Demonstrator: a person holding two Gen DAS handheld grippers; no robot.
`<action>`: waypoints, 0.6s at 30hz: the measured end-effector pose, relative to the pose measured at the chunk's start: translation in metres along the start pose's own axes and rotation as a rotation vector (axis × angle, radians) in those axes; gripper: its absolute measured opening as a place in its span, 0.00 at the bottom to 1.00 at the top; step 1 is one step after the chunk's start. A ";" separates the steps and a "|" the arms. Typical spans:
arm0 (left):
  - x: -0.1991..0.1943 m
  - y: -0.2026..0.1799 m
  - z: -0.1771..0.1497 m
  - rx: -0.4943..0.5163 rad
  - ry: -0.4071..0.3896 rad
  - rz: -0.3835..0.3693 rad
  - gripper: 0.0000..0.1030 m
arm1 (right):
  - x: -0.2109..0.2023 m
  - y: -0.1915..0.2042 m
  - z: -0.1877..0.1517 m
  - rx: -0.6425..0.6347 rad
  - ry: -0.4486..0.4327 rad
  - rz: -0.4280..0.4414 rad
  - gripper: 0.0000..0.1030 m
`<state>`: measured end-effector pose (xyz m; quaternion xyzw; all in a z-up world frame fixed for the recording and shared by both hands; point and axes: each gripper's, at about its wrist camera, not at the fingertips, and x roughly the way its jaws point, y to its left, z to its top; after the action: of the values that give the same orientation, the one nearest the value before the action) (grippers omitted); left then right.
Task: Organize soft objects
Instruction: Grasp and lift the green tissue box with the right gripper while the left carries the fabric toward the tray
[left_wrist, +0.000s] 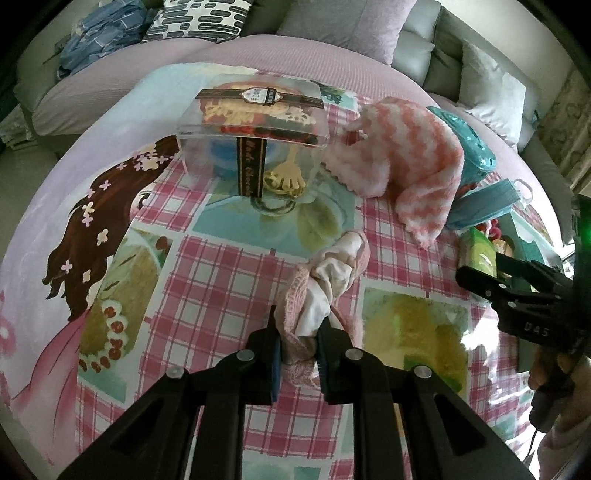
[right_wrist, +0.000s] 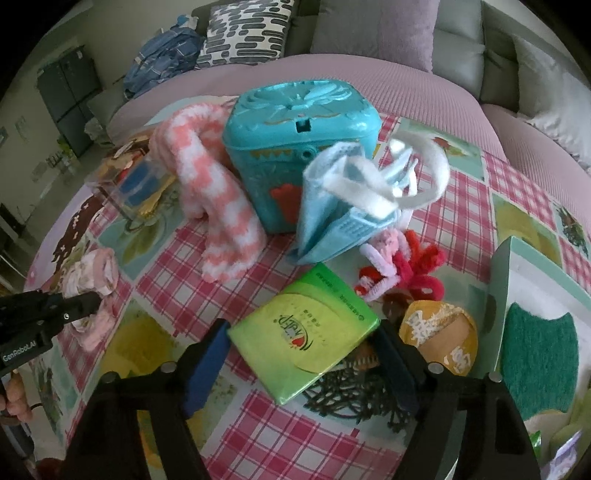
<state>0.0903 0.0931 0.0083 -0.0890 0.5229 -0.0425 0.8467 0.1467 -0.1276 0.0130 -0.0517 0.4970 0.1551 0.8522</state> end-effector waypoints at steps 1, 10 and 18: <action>0.000 0.000 0.000 0.001 -0.002 -0.002 0.17 | 0.001 0.001 0.001 -0.002 0.000 0.000 0.78; 0.001 0.002 0.000 0.004 -0.005 -0.003 0.17 | -0.007 0.005 0.001 0.021 -0.011 0.028 0.77; -0.008 -0.014 0.002 0.029 -0.011 0.009 0.16 | -0.043 0.003 -0.006 0.028 -0.050 0.057 0.77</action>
<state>0.0891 0.0806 0.0190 -0.0746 0.5179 -0.0460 0.8509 0.1208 -0.1355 0.0475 -0.0216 0.4789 0.1736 0.8603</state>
